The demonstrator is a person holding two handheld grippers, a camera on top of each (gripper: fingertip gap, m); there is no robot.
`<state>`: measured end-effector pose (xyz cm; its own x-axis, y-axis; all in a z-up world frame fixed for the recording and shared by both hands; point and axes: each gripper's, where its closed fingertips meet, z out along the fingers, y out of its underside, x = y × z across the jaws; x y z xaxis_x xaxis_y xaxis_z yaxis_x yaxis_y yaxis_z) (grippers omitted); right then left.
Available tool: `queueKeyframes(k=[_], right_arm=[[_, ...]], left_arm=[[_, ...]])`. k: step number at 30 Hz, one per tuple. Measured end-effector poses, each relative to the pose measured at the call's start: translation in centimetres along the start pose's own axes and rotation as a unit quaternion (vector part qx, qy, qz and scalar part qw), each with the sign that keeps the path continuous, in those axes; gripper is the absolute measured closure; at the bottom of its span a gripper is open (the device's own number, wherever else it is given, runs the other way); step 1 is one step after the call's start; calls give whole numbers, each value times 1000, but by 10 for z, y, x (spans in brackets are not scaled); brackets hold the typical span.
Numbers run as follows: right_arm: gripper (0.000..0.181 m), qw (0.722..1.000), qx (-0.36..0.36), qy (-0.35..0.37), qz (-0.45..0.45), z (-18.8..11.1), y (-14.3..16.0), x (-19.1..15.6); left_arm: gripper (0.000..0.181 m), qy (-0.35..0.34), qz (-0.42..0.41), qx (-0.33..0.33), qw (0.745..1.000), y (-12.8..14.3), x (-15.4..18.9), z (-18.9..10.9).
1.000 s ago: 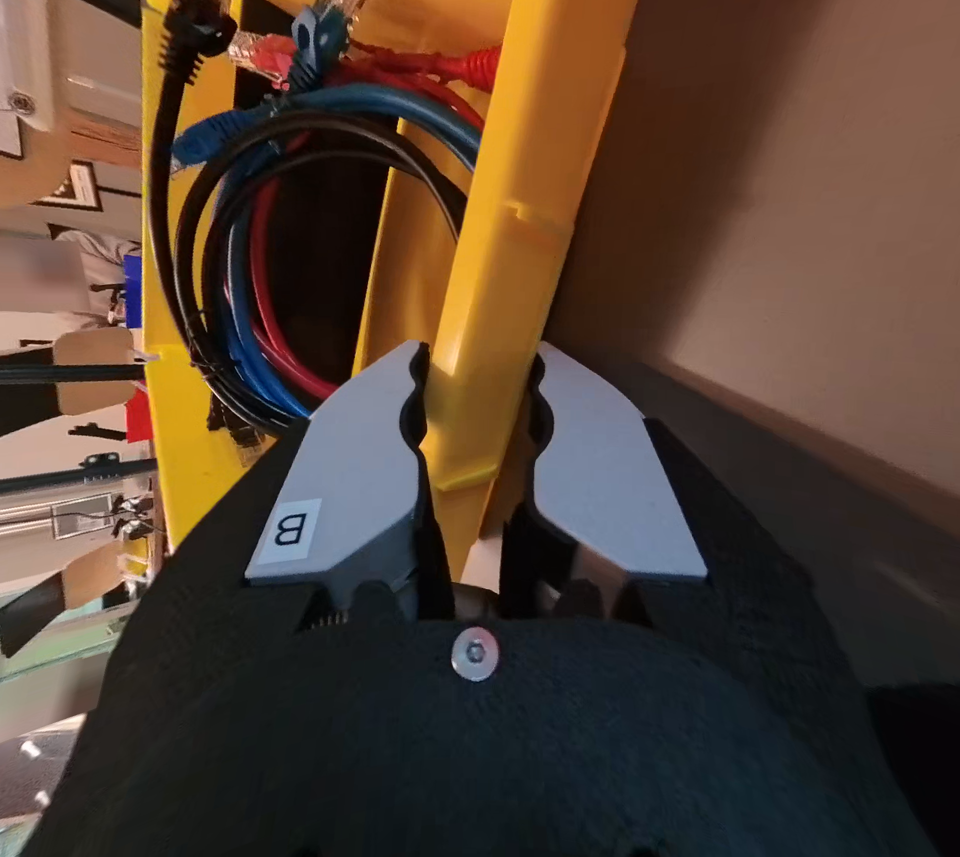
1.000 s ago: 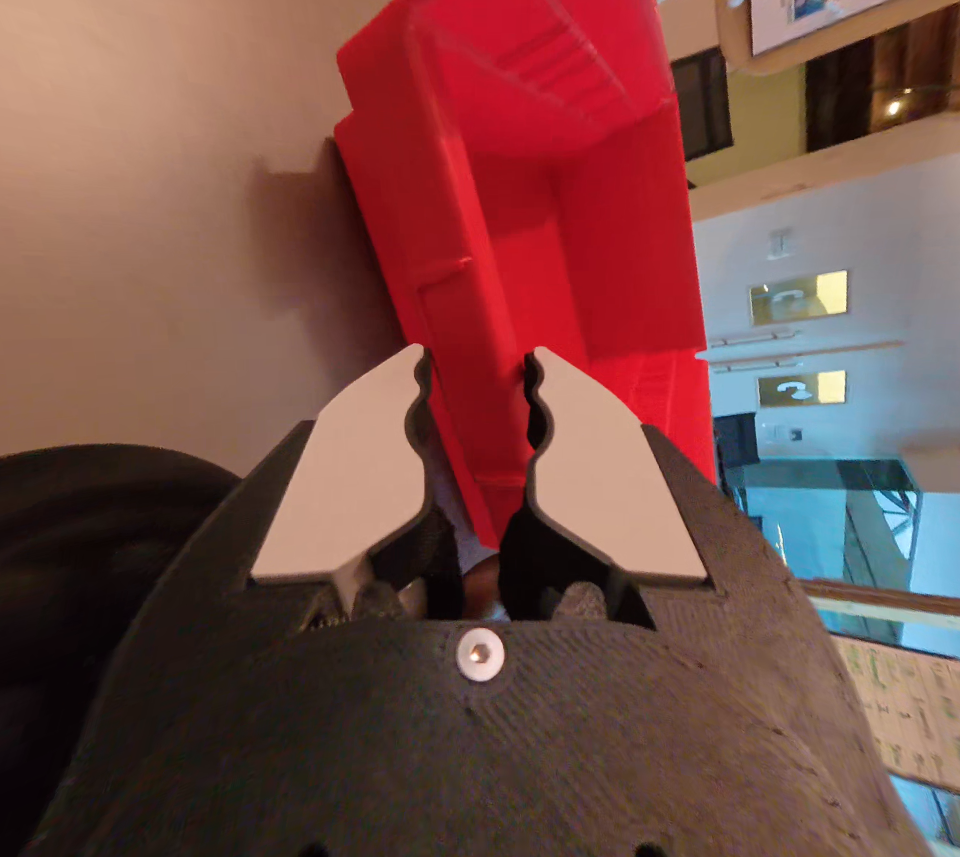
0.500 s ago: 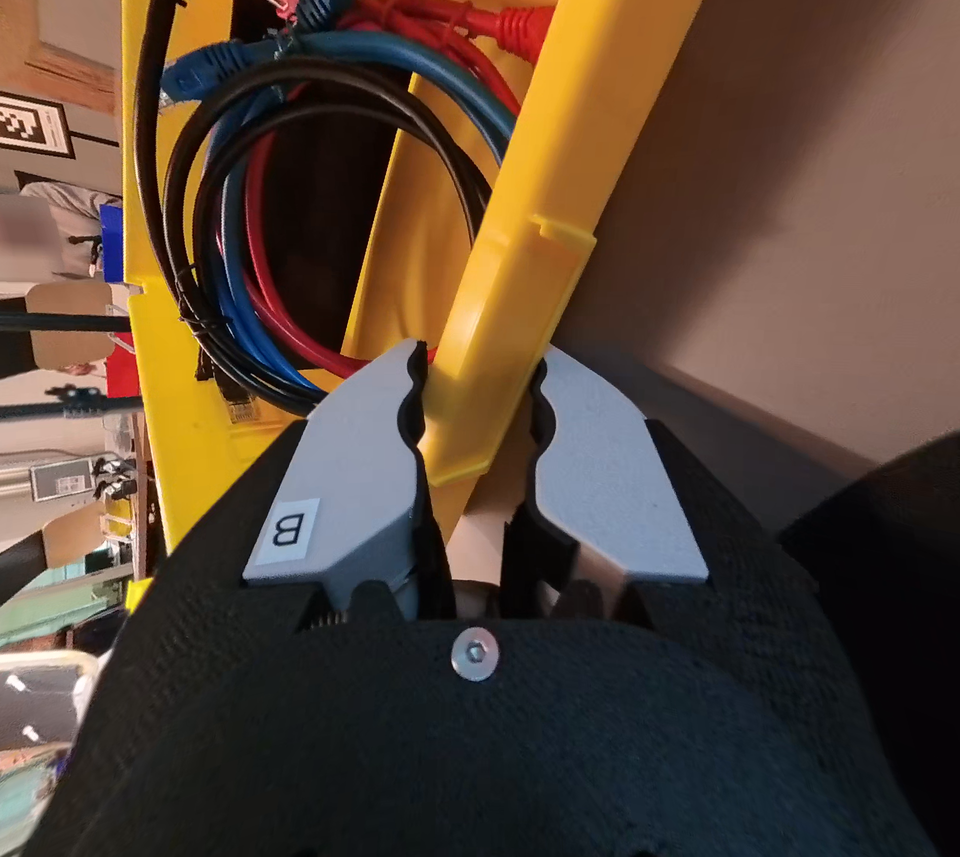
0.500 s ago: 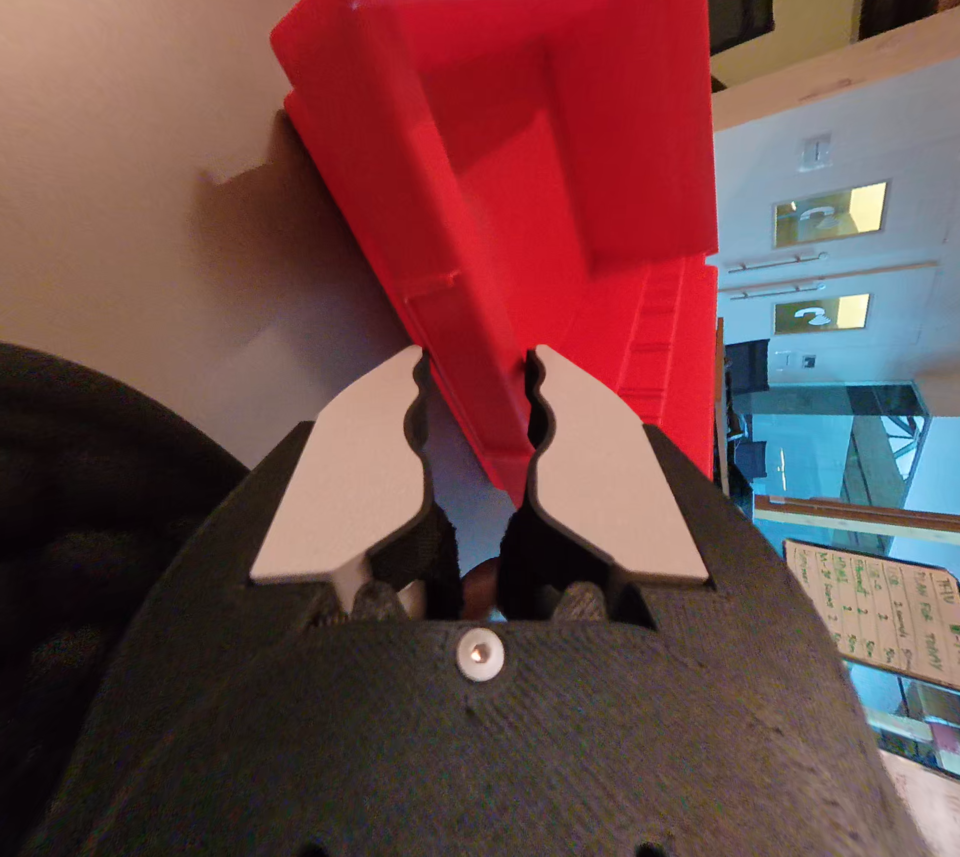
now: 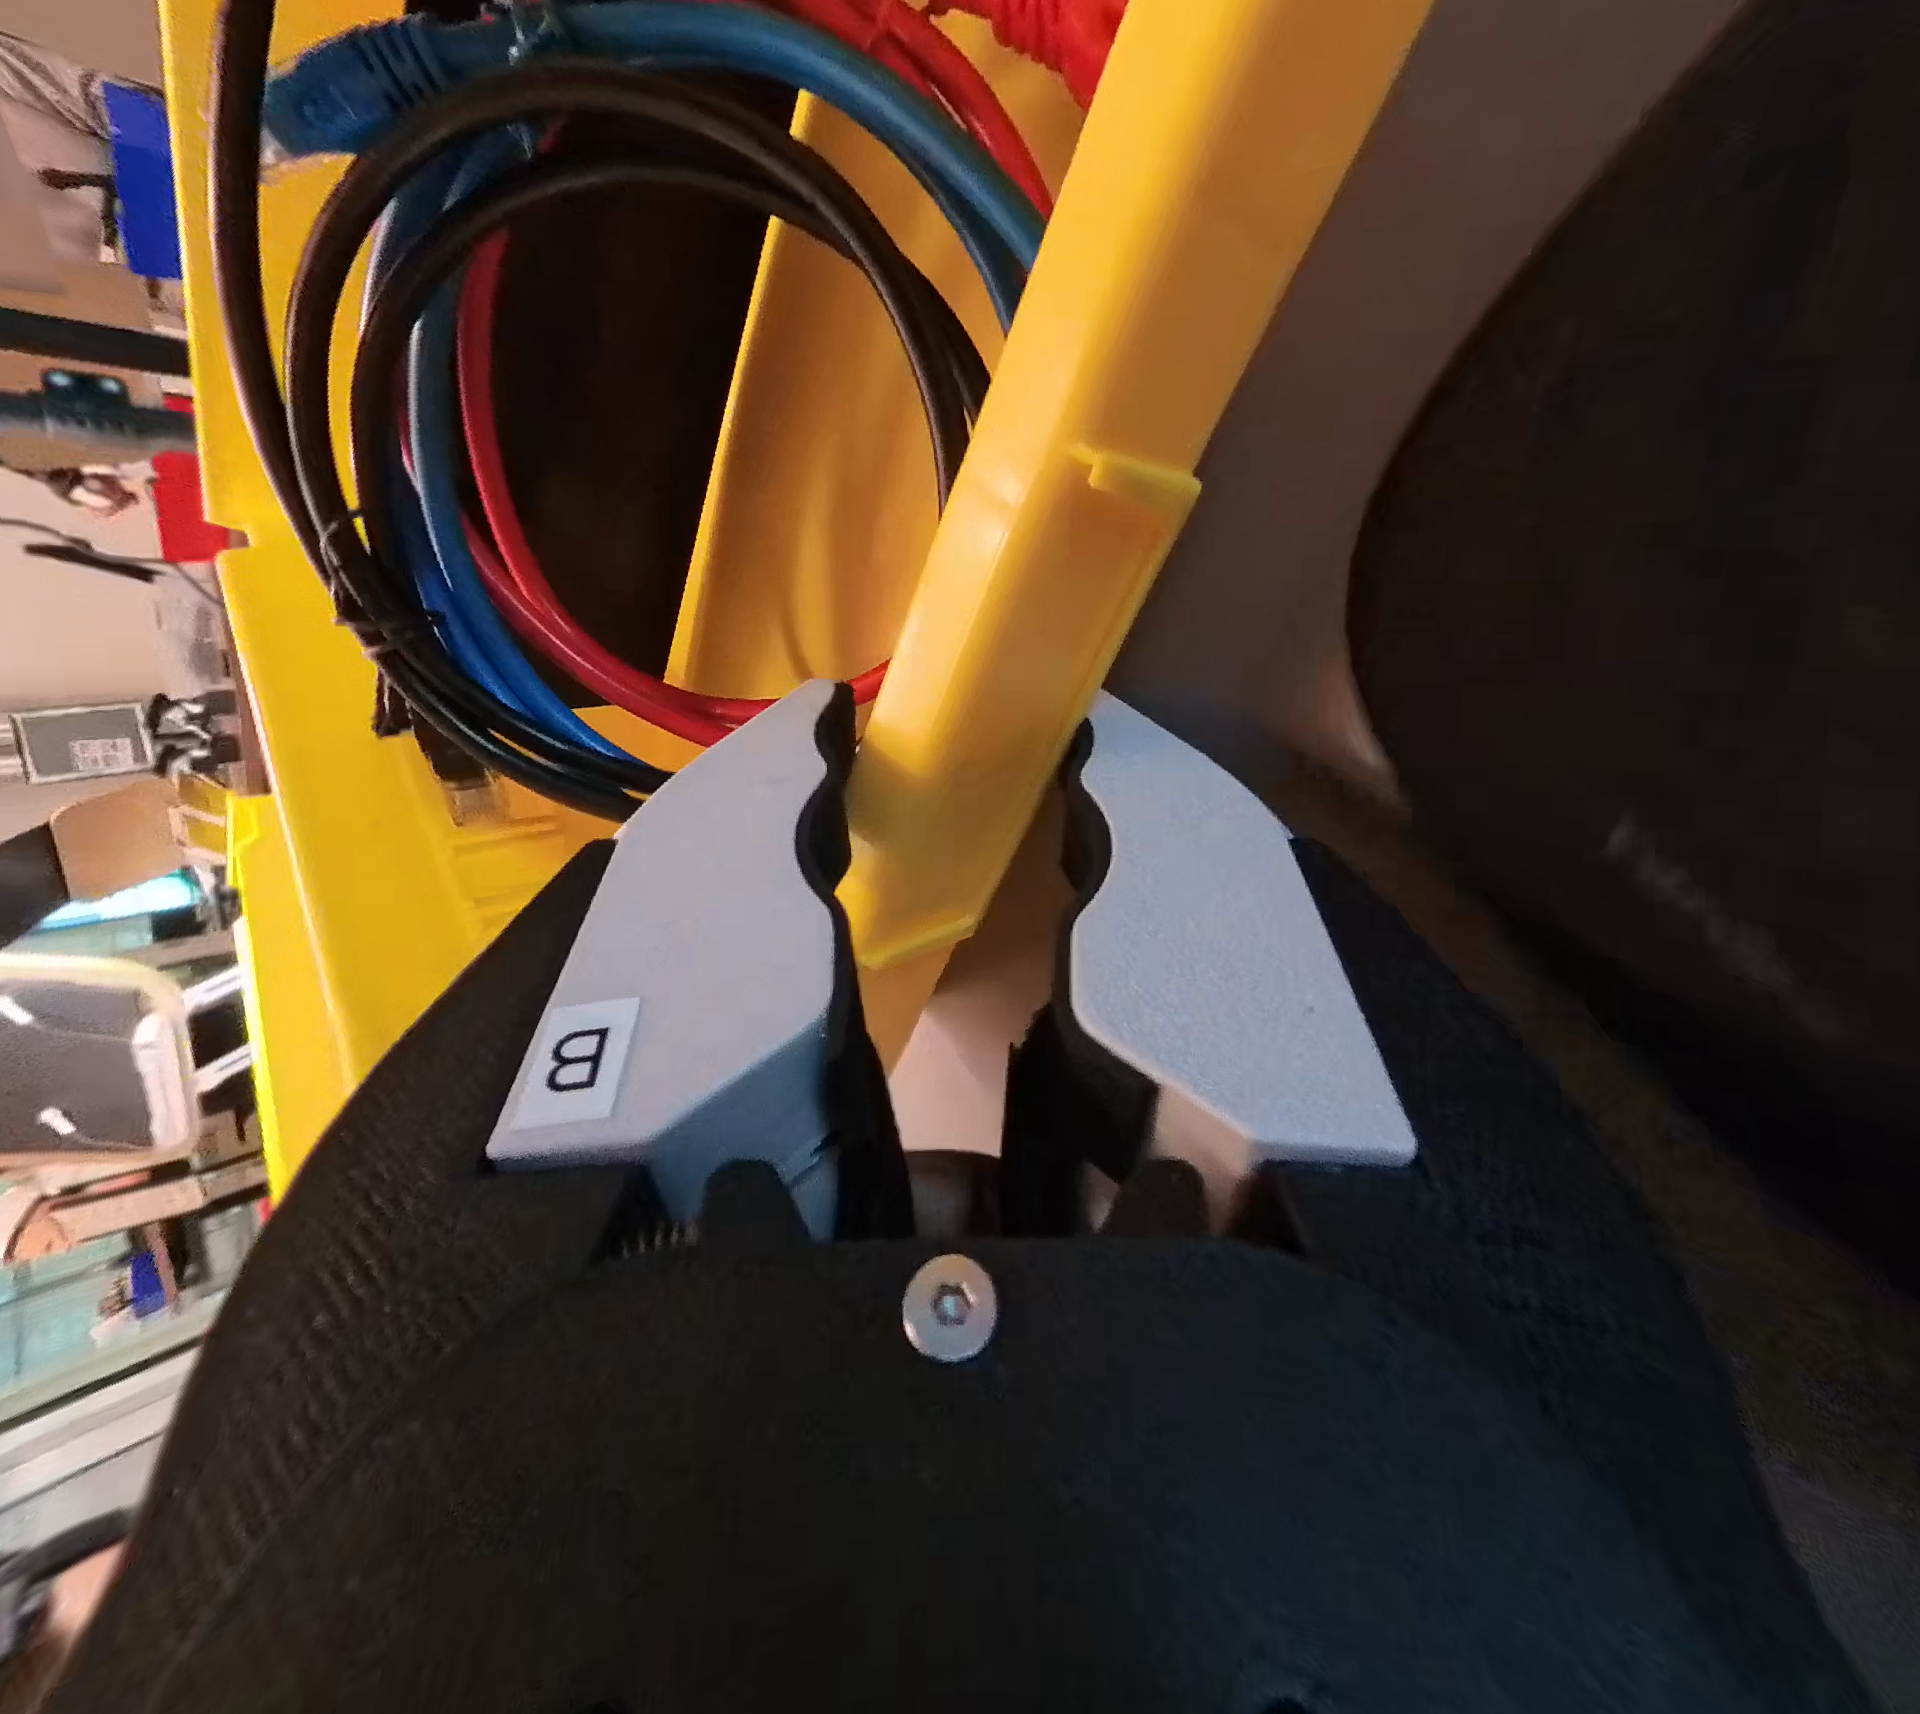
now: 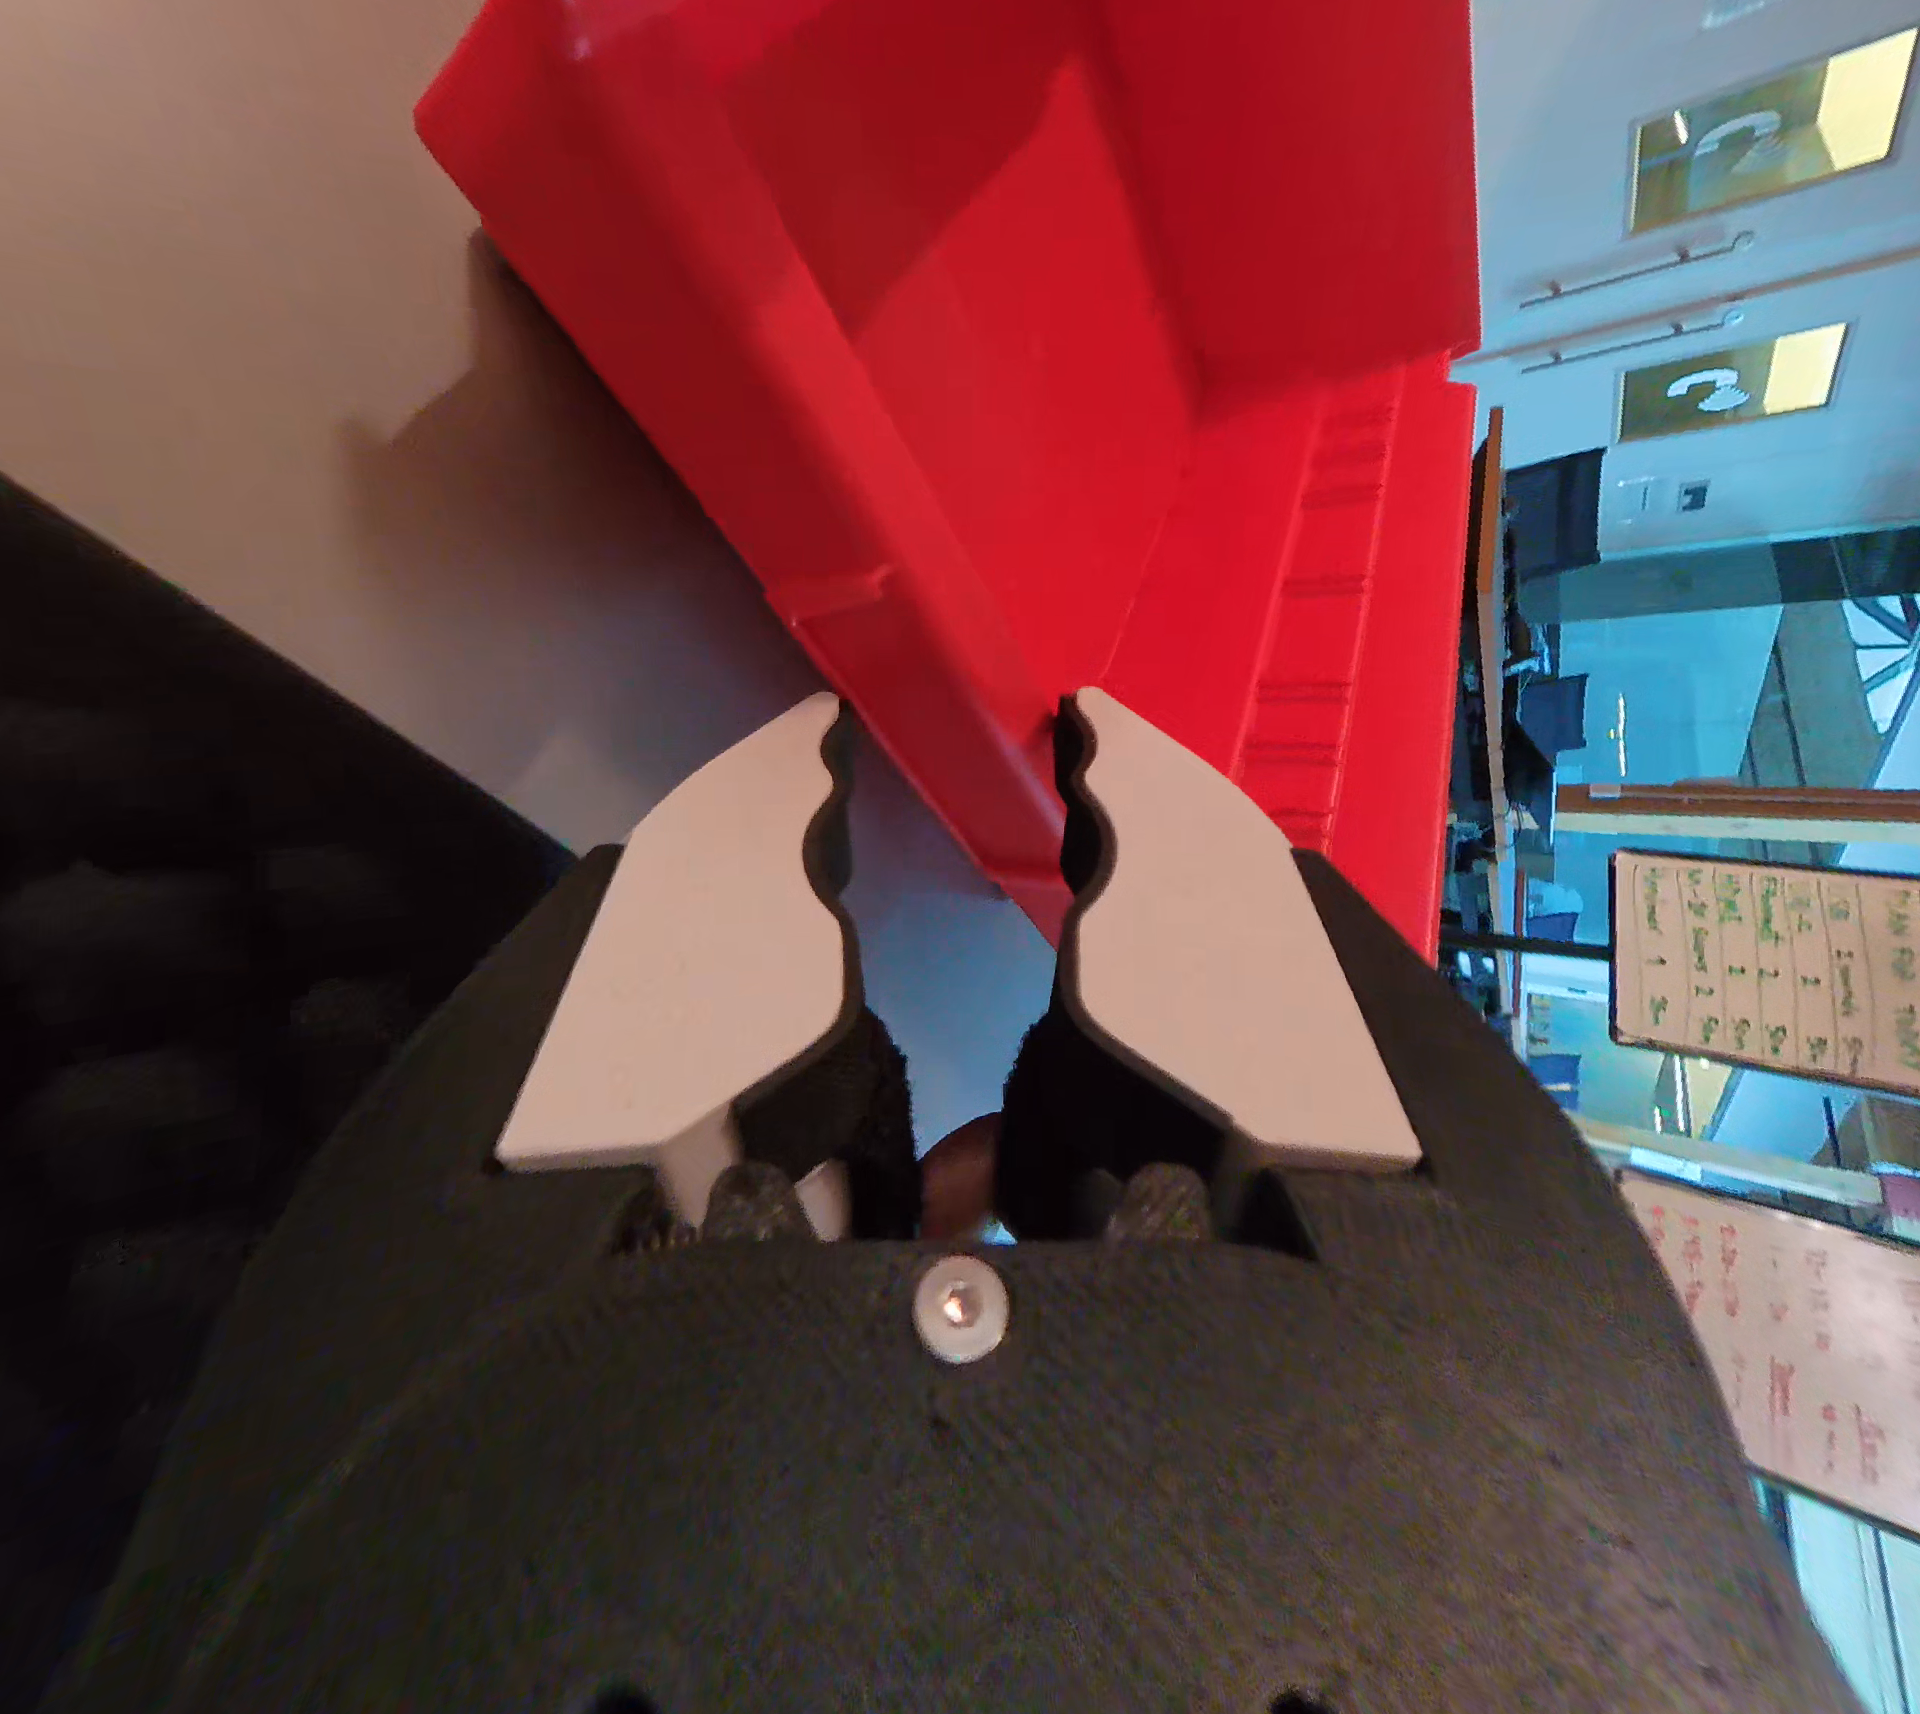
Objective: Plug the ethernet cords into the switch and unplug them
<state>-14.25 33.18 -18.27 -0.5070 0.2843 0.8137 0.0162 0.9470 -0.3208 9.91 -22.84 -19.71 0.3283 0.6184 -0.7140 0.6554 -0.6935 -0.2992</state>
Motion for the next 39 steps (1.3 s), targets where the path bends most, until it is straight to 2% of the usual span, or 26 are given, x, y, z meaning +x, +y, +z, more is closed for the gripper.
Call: queueKeyframes(k=[5,9,15,17,18,20,23,24,26,28,30,33,36,39], right_arm=[[144,999,-41,-3,6,-11,30,5],[144,997,-79,-13,5,-21,55,8],[143,994,-99,-36,1,-32,75,10],[131,995,-71,-69,27,-35,71,3],[122,993,-55,-91,47,-38,68,0],[112,989,-7,-118,83,-47,59,-1],[102,976,100,-132,143,-67,34,11],[99,967,145,-131,164,-75,23,17],[91,939,249,-127,199,-95,-1,30],[87,902,349,-124,222,-119,-22,42],[89,869,420,-114,235,-138,-36,52],[93,840,473,-108,241,-154,-46,59],[96,843,475,-100,230,-155,-47,58],[98,855,463,-91,216,-151,-46,55]], left_arm=[[145,25,14,-41,999,54,-3,-20],[145,46,18,-60,997,87,-2,-37],[143,67,9,-71,995,112,7,-58],[134,88,-45,-56,993,109,11,-63],[123,93,-75,-44,992,106,10,-67],[107,91,-130,12,987,91,1,-82],[87,4,-218,134,967,55,-46,-115],[87,-10,-247,172,954,41,-62,-126],[87,11,-285,222,932,10,-84,-140],[87,30,-281,248,927,-18,-106,-142],[86,72,-284,229,928,-37,-126,-127],[81,134,-264,117,948,-34,-147,-71],[74,190,-247,-16,950,-7,-156,-6],[71,225,-257,-76,937,13,-155,45]])
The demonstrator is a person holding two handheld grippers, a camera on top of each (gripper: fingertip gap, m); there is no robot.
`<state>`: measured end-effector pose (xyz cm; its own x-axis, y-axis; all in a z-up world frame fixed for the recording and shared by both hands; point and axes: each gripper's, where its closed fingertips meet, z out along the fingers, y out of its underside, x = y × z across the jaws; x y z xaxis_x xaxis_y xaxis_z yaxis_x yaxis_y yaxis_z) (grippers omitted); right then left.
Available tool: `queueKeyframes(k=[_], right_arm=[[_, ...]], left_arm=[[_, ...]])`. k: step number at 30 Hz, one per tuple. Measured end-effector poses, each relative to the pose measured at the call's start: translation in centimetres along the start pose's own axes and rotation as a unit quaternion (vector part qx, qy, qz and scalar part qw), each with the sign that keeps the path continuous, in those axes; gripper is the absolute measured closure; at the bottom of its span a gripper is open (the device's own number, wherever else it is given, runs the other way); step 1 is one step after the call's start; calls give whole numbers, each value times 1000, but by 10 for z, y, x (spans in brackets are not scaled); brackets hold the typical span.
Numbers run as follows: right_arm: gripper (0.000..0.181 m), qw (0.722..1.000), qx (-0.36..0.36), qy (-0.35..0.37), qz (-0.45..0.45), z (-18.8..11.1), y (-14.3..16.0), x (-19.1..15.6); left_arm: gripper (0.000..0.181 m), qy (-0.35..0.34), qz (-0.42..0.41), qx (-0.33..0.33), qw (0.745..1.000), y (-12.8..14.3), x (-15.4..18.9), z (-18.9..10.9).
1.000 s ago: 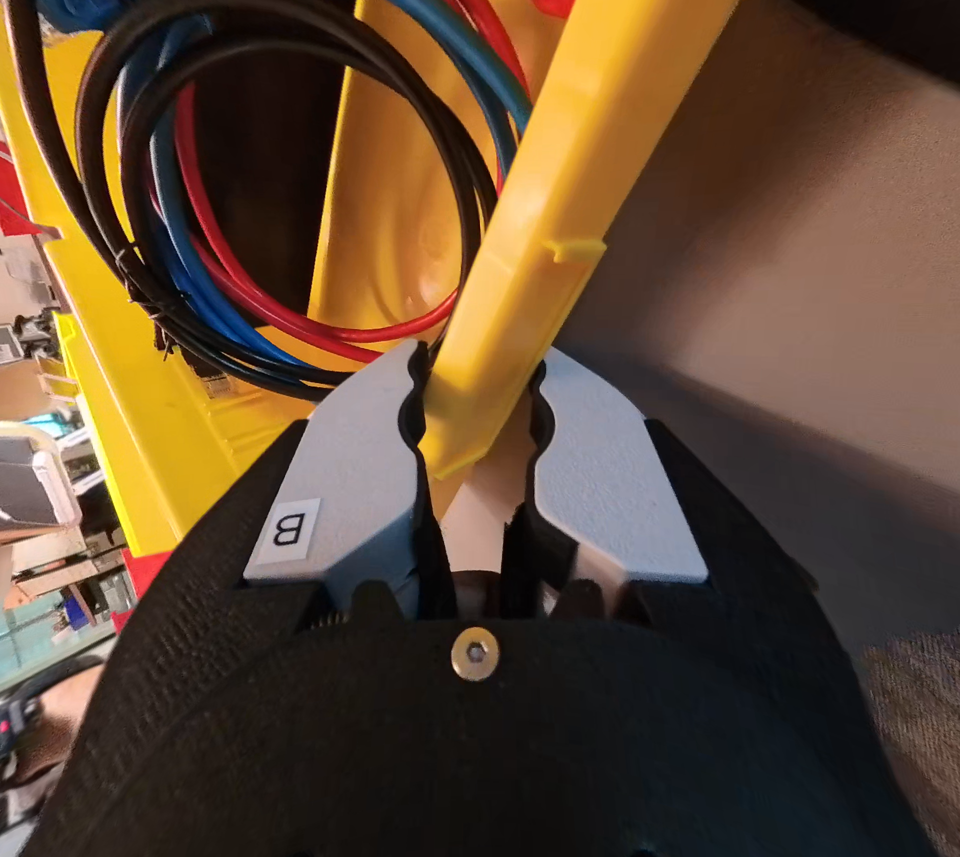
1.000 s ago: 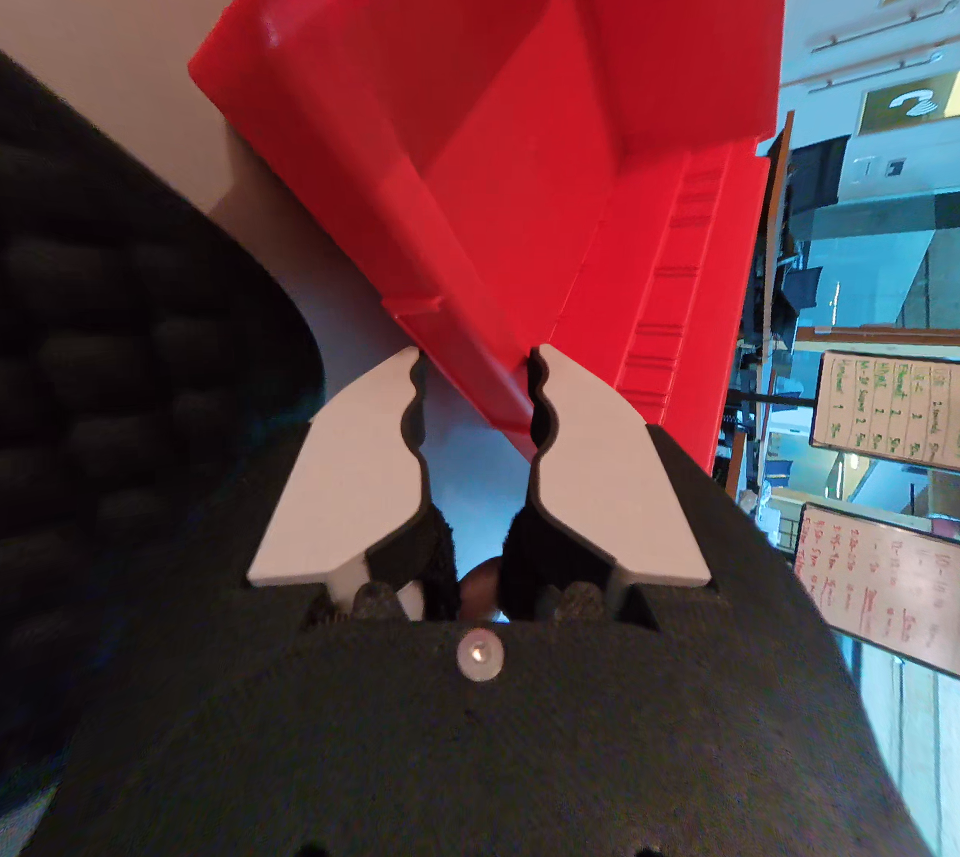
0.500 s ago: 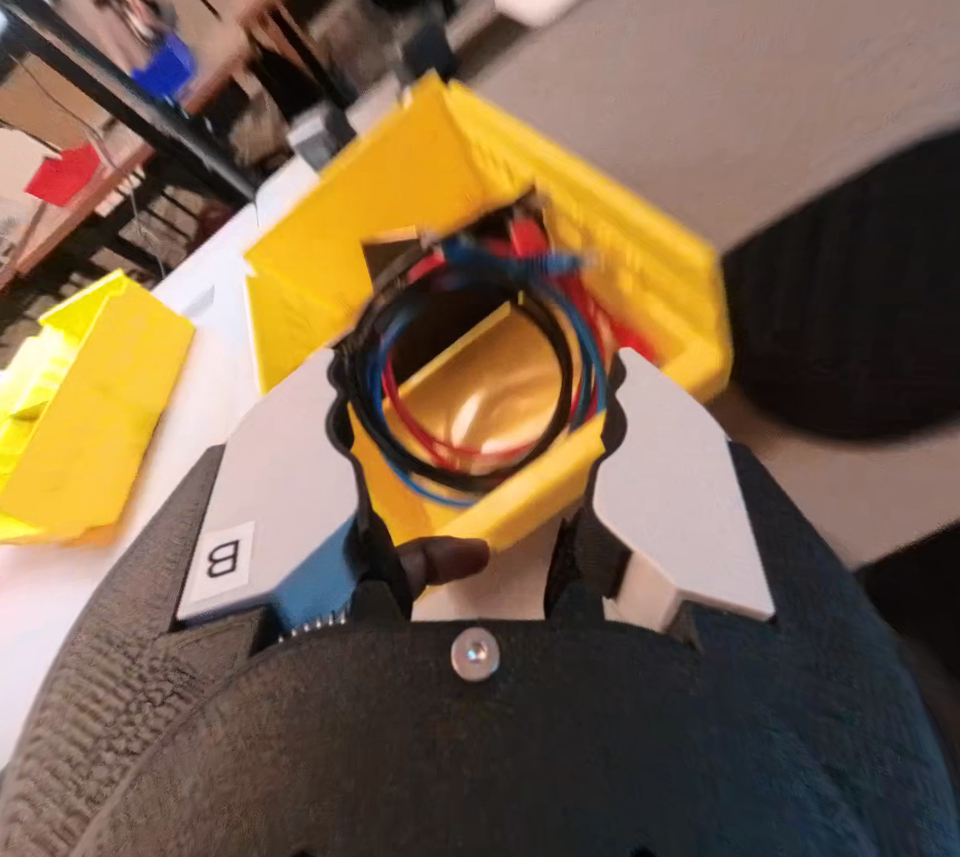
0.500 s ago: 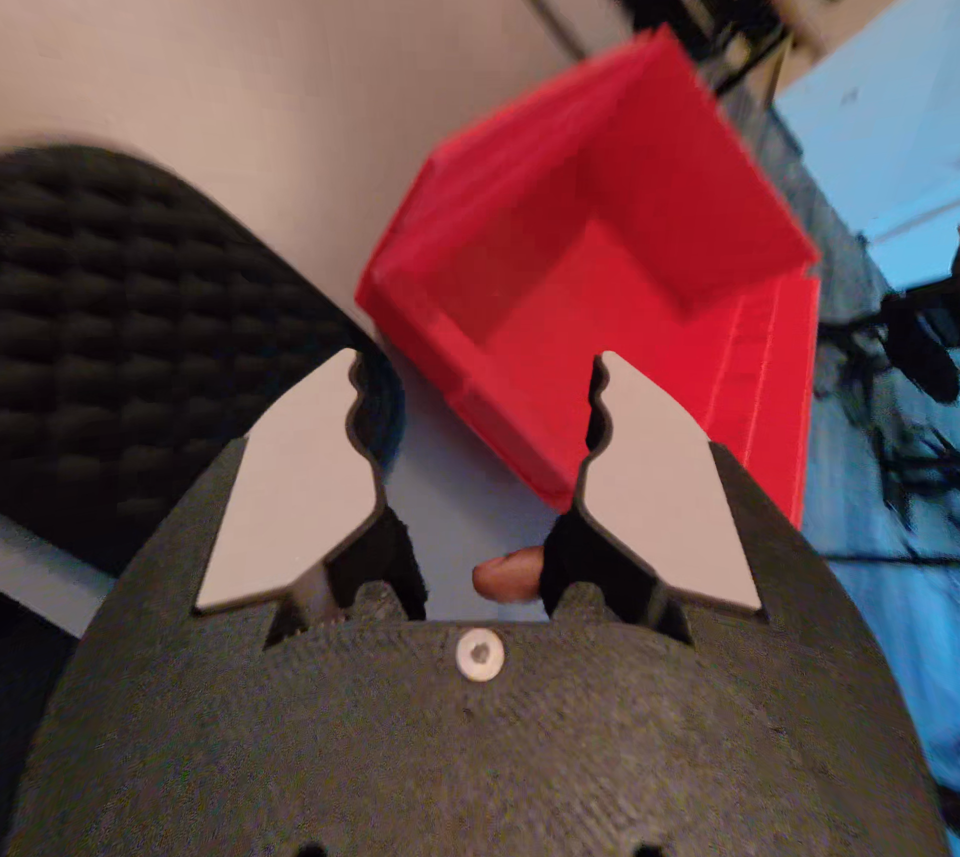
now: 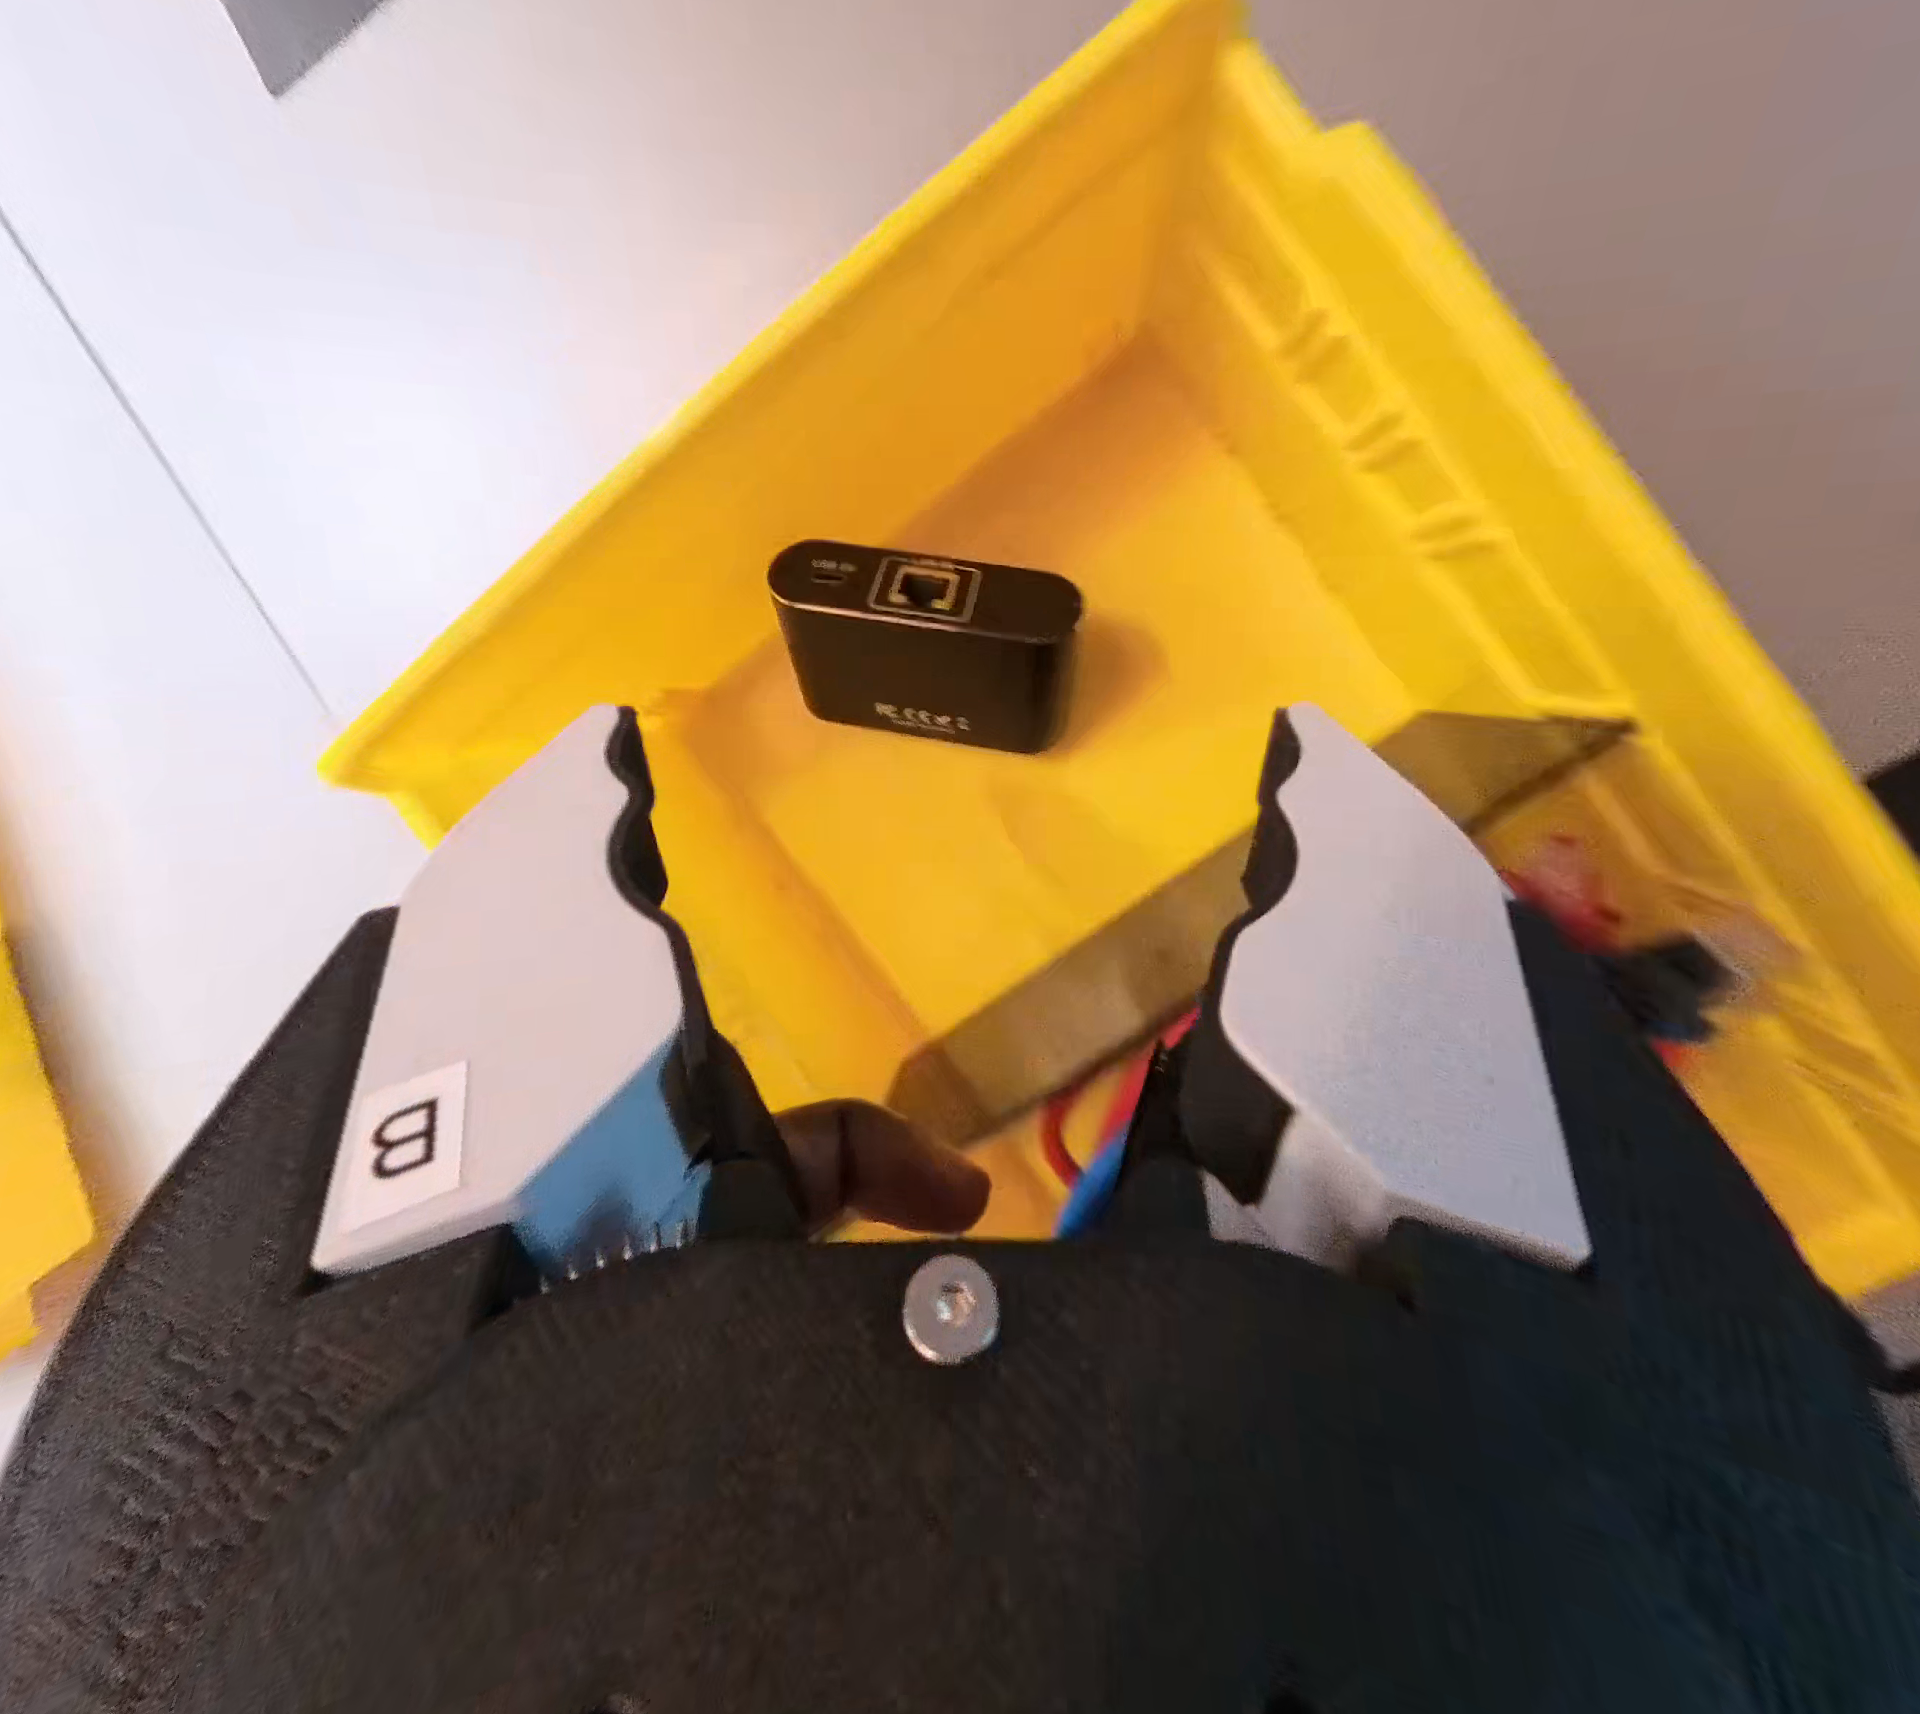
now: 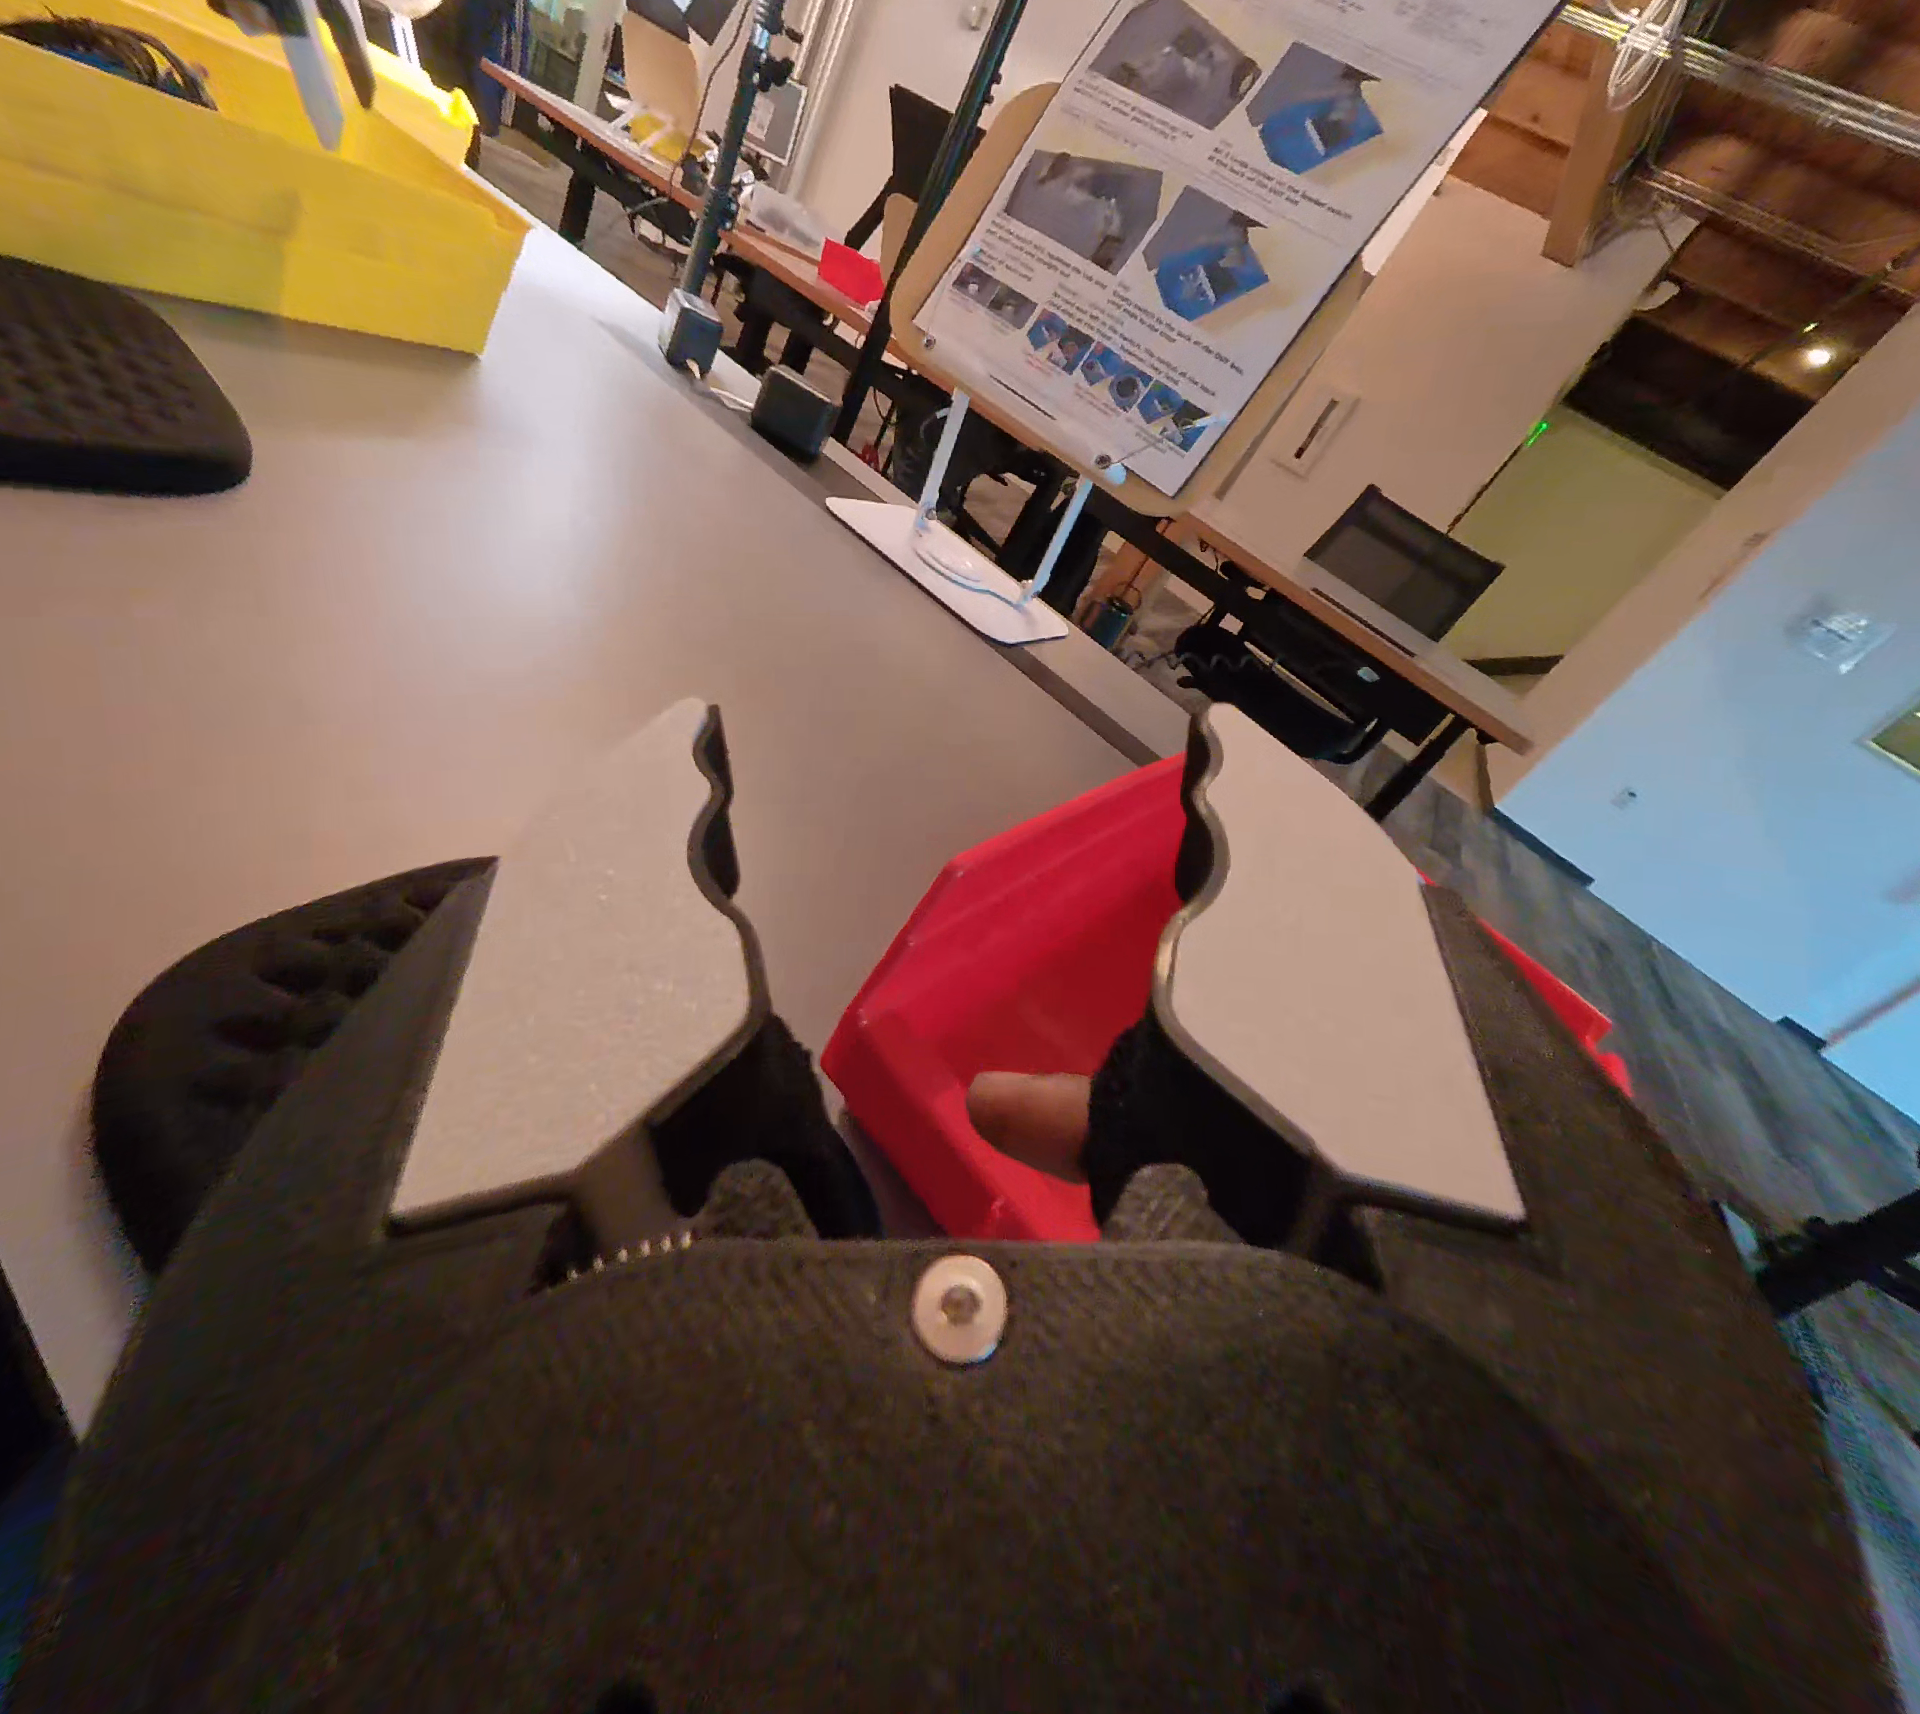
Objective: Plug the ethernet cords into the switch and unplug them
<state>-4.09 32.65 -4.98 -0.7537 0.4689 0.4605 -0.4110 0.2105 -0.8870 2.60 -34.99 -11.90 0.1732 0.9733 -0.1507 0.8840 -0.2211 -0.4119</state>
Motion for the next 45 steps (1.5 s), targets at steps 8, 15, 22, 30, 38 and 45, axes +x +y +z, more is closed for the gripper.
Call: queueKeyframes(k=[8,15,22,30,38,45], right_arm=[[104,1000,12,4,2,3,0,0],[105,1000,-11,-2,-19,9,10,-4],[105,999,-30,-1,-31,11,18,-5],[106,999,-30,-5,-34,14,18,-7],[106,1000,2,-24,-14,20,6,-17],[100,999,-15,-28,13,35,10,-25]], left_arm=[[64,5,26,-76,997,21,-12,56],[75,9,20,-124,992,31,-12,75],[88,28,-7,-82,996,28,-7,86],[88,-23,14,47,999,1,-6,29],[89,-197,19,328,924,-55,18,-100],[89,-242,101,483,835,-81,151,-163]])
